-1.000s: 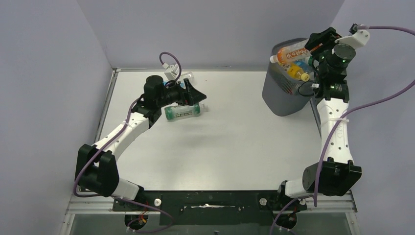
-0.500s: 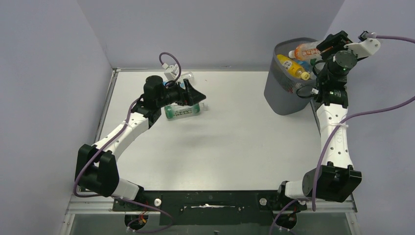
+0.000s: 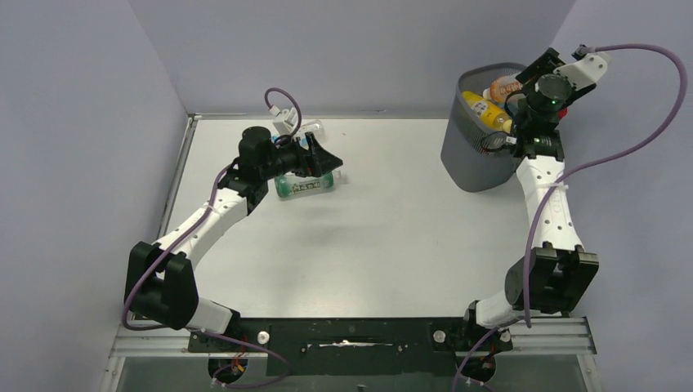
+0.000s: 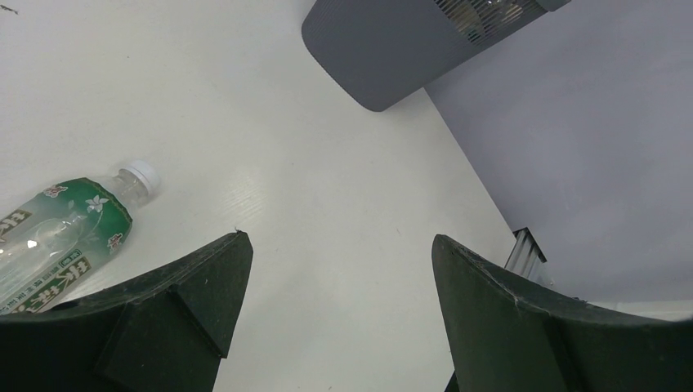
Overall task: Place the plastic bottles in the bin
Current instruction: Place the plastic bottle in the trash bin.
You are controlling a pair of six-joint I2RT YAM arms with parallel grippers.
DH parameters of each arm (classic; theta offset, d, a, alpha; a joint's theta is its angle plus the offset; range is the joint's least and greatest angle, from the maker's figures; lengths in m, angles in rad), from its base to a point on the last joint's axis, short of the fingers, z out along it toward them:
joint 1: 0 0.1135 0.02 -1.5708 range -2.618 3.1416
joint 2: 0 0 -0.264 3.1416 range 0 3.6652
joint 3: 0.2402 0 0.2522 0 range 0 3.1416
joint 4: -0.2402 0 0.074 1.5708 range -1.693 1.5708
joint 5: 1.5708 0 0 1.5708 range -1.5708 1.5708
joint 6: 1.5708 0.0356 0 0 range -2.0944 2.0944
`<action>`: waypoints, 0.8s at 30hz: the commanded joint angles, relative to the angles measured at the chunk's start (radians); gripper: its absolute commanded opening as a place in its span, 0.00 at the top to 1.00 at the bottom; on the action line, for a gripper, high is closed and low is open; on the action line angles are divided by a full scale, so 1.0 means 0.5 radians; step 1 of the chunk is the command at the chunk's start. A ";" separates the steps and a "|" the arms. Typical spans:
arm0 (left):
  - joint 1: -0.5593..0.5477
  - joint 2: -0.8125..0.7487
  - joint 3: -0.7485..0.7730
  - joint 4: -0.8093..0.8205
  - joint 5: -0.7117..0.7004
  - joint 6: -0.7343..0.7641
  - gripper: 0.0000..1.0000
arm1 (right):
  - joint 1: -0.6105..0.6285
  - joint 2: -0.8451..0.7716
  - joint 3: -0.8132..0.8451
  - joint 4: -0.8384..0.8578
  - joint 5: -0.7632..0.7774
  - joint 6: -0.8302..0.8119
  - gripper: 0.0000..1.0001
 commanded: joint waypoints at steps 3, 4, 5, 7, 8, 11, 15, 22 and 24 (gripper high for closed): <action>0.011 -0.095 -0.005 0.043 0.007 0.041 0.19 | 0.057 0.155 0.199 0.032 0.117 -0.118 0.33; 0.012 -0.093 -0.008 0.041 0.006 0.042 0.19 | 0.056 0.195 0.248 -0.018 0.104 -0.121 0.32; 0.012 -0.094 -0.010 0.040 0.006 0.043 0.19 | 0.057 0.245 0.311 -0.084 0.088 -0.124 0.32; 0.012 -0.098 -0.016 0.040 0.005 0.043 0.19 | 0.054 0.312 0.418 -0.217 0.074 -0.116 0.26; 0.012 -0.101 -0.020 0.040 0.007 0.043 0.19 | 0.055 0.322 0.430 -0.236 0.049 -0.115 0.20; 0.012 -0.103 -0.024 0.040 0.005 0.043 0.19 | 0.053 0.295 0.413 -0.315 -0.014 -0.073 0.11; 0.012 -0.100 -0.009 0.007 -0.012 0.047 0.19 | 0.053 0.158 0.340 -0.373 -0.089 -0.034 0.03; 0.022 -0.049 0.037 -0.115 -0.111 0.031 0.17 | 0.055 -0.109 0.353 -0.578 -0.148 -0.041 0.02; 0.024 -0.017 0.063 -0.192 -0.139 0.039 0.12 | 0.052 -0.197 0.362 -0.630 -0.184 -0.046 0.02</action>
